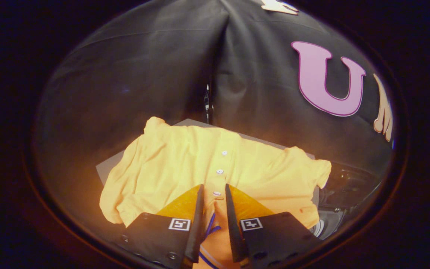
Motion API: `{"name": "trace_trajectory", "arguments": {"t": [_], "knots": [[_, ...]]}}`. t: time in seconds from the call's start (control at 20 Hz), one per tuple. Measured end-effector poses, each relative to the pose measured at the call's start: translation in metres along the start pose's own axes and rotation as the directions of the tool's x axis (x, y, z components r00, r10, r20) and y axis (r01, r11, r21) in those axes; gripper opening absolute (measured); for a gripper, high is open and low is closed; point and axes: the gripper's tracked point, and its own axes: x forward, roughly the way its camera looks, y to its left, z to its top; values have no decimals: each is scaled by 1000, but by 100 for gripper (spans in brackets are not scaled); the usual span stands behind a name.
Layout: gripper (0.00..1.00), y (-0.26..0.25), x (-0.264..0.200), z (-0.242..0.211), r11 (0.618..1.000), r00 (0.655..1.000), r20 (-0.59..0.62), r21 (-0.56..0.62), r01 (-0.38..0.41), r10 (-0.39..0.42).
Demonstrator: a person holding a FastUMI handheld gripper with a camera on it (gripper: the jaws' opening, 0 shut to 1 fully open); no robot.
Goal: Put the clothes into the washing machine and then close the washing machine lid.
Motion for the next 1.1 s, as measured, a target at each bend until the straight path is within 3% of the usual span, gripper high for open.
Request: {"name": "trace_trajectory", "arguments": {"t": [0.3,0.65,1.1], "knots": [[34,-2,-11,-1,996,999,27,-89,31,-29],[34,-29,-25,-12,998,1000,8,61,9,-10],[34,-103,-53,-11,972,985,5,163,169,-172]]}}
